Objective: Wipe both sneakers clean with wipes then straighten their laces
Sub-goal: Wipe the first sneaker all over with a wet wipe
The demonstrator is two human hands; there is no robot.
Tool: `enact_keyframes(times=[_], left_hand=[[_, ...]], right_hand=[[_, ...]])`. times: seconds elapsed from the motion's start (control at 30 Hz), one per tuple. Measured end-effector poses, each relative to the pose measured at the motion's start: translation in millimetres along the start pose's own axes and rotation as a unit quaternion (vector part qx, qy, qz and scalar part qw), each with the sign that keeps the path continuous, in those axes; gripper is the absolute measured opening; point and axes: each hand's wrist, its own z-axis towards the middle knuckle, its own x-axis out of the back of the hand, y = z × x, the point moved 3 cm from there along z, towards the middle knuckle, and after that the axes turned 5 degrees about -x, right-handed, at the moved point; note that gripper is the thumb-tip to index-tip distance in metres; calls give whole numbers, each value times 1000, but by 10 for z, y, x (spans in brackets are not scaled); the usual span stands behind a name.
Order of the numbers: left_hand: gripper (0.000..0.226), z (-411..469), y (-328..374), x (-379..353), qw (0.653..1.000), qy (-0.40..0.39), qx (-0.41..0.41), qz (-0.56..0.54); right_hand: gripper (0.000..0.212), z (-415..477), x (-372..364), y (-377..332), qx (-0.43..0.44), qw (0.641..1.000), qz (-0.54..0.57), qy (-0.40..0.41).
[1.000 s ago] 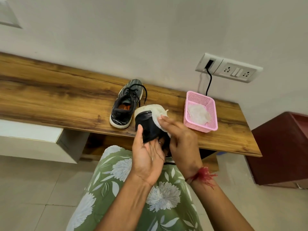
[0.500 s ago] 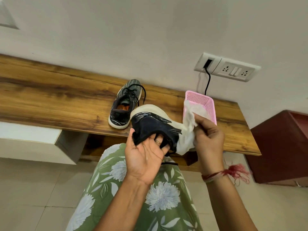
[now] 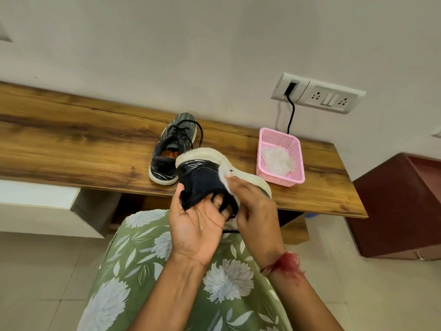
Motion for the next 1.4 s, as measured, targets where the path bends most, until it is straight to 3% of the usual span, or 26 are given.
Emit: enact_keyframes(times=[0.1, 0.17, 0.23, 0.33, 0.43, 0.57, 0.63, 0.8, 0.9, 0.97, 1.1, 1.27, 1.33, 1.4], left_hand=[[55, -28, -14, -2, 1000, 10, 6, -3], [53, -44, -5, -1, 1000, 8, 3, -29], [51, -56, -17, -7, 999, 8, 4, -32], [53, -55, -60, -21, 1000, -3, 30, -6], [58, -27, -65, 2, 998, -21, 51, -8], [58, 20, -48, 39, 996, -53, 61, -22], [59, 10, -56, 34, 996, -59, 66, -29], [57, -16, -82, 3, 997, -31, 63, -32], [52, -37, -64, 19, 998, 4, 42, -48], [48, -39, -31, 43, 998, 27, 21, -47], [47, -12, 5, 68, 999, 32, 5, -43], [51, -31, -13, 112, 998, 45, 27, -44], [47, -24, -7, 121, 996, 42, 37, -69], [52, -13, -17, 96, 995, 37, 54, -79]], right_hand=[[52, -18, 23, -48, 7, 999, 0, 35], [38, -64, 6, -211, 72, 997, 4, 7], [40, -53, 12, -228, 90, 996, -6, -15], [56, 96, 75, -53, 9, 1000, 5, -6], [52, 176, 193, 23, -69, 993, 95, 8], [36, 278, 496, 81, -225, 913, 334, 60], [32, 316, 588, 124, -253, 887, 380, 70], [31, 216, 388, 43, -167, 975, 137, 53], [47, 2, 78, -141, -113, 993, 17, -37], [54, -97, -31, -223, -87, 995, -41, -36], [44, -127, -59, -275, 9, 997, -68, 38], [30, -142, -75, -287, 203, 966, -156, 44], [25, -173, -65, -344, 249, 960, -128, 2], [26, -204, 39, -418, 205, 979, 1, -22]])
